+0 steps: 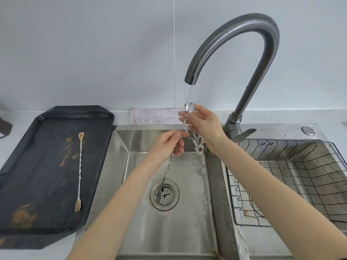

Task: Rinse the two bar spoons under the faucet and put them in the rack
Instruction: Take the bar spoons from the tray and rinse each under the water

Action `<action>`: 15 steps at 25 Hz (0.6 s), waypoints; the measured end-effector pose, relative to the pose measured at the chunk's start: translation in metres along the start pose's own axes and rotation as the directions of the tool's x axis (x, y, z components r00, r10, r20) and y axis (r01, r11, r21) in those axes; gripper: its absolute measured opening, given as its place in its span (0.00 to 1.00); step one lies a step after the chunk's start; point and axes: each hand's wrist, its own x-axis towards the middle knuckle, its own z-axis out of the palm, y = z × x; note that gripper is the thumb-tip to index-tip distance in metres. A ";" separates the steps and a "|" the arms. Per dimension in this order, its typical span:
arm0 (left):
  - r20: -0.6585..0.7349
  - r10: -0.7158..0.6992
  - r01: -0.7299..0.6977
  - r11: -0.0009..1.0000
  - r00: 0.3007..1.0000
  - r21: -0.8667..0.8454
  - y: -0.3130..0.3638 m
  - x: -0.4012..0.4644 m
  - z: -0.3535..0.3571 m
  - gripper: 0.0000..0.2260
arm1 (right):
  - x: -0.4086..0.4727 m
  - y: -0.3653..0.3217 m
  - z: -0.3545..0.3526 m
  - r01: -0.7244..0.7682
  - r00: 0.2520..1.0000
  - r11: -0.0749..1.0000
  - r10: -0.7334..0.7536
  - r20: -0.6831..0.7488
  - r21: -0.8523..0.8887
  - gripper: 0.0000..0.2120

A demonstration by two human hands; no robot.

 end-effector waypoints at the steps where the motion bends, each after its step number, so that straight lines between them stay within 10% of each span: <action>1: 0.012 -0.015 0.015 1.000 1.000 -0.012 0.000 -0.001 0.000 0.11 | 0.000 0.000 0.000 0.012 1.000 1.000 -0.011 0.016 -0.024 0.08; 15: -0.128 -0.061 0.037 0.983 0.990 -0.181 0.010 0.009 0.010 0.05 | 0.008 -0.009 -0.003 0.030 0.999 0.998 -0.029 -0.017 0.062 0.10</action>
